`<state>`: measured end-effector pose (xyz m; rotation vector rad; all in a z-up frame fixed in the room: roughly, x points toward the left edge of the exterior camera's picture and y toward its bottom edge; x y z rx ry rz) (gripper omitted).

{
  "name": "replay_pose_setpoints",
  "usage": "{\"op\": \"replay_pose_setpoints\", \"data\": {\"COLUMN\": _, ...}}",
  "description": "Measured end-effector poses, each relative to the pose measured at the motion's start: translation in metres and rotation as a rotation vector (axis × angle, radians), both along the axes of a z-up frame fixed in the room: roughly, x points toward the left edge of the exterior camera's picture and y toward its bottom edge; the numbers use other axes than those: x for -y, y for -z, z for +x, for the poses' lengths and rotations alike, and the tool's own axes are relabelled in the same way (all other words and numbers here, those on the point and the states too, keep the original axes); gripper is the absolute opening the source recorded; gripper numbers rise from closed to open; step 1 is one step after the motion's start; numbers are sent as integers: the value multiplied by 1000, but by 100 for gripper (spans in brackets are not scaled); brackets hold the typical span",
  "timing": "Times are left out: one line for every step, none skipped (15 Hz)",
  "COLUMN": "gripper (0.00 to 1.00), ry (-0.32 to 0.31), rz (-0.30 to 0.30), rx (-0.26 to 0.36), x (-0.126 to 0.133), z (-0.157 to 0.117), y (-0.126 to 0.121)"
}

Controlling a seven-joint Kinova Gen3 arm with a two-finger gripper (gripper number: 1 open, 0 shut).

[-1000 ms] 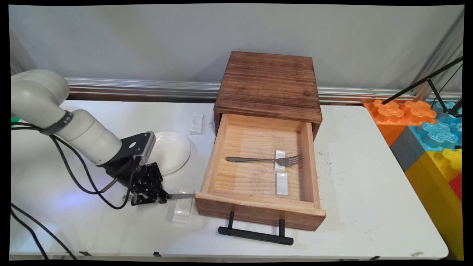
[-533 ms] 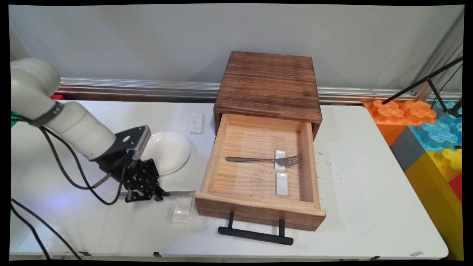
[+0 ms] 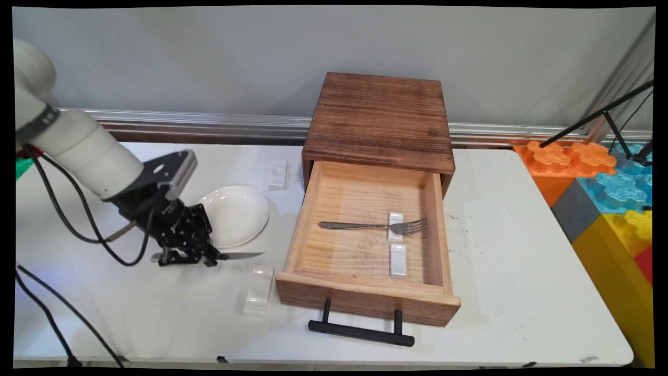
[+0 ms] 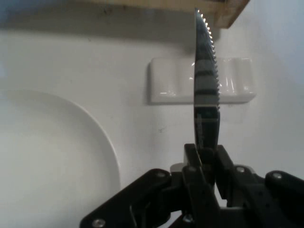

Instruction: Place the picked object into the drawer

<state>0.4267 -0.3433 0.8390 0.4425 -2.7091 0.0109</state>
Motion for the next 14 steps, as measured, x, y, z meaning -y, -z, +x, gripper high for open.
{"op": "replay_pose_setpoints", "data": {"gripper": 0, "ry": -1, "rz": -4, "rx": -2, "x": 2, "z": -1, "y": -7}}
{"op": "replay_pose_setpoints", "data": {"gripper": 0, "ry": 0, "rz": -9, "rx": -5, "x": 4, "z": -3, "y": -13}}
{"op": "replay_pose_setpoints", "data": {"gripper": 0, "ry": 0, "rz": -16, "rx": -10, "x": 8, "z": -7, "y": -22}}
{"op": "replay_pose_setpoints", "data": {"gripper": 0, "ry": -2, "rz": -22, "rx": -15, "x": 11, "z": -11, "y": -28}}
{"op": "replay_pose_setpoints", "data": {"gripper": 0, "ry": -2, "rz": -26, "rx": -17, "x": 13, "z": -14, "y": -31}}
{"op": "replay_pose_setpoints", "data": {"gripper": 0, "ry": -6, "rz": -32, "rx": -20, "x": 17, "z": -19, "y": -37}}
{"op": "replay_pose_setpoints", "data": {"gripper": 0, "ry": -9, "rz": -37, "rx": -21, "x": 19, "z": -22, "y": -41}}
{"op": "replay_pose_setpoints", "data": {"gripper": 0, "ry": -15, "rz": -44, "rx": -23, "x": 23, "z": -27, "y": -46}}
{"op": "replay_pose_setpoints", "data": {"gripper": 0, "ry": -19, "rz": -48, "rx": -23, "x": 26, "z": -33, "y": -51}}
{"op": "replay_pose_setpoints", "data": {"gripper": 0, "ry": -22, "rz": -49, "rx": -24, "x": 31, "z": -41, "y": -56}}
{"op": "replay_pose_setpoints", "data": {"gripper": 0, "ry": -22, "rz": -47, "rx": -26, "x": 34, "z": -48, "y": -60}}
{"op": "replay_pose_setpoints", "data": {"gripper": 0, "ry": -20, "rz": -43, "rx": -29, "x": 38, "z": -57, "y": -64}}
{"op": "replay_pose_setpoints", "data": {"gripper": 0, "ry": -17, "rz": -37, "rx": -31, "x": 41, "z": -66, "y": -67}}
{"op": "replay_pose_setpoints", "data": {"gripper": 0, "ry": -13, "rz": -31, "rx": -35, "x": 44, "z": -75, "y": -69}}
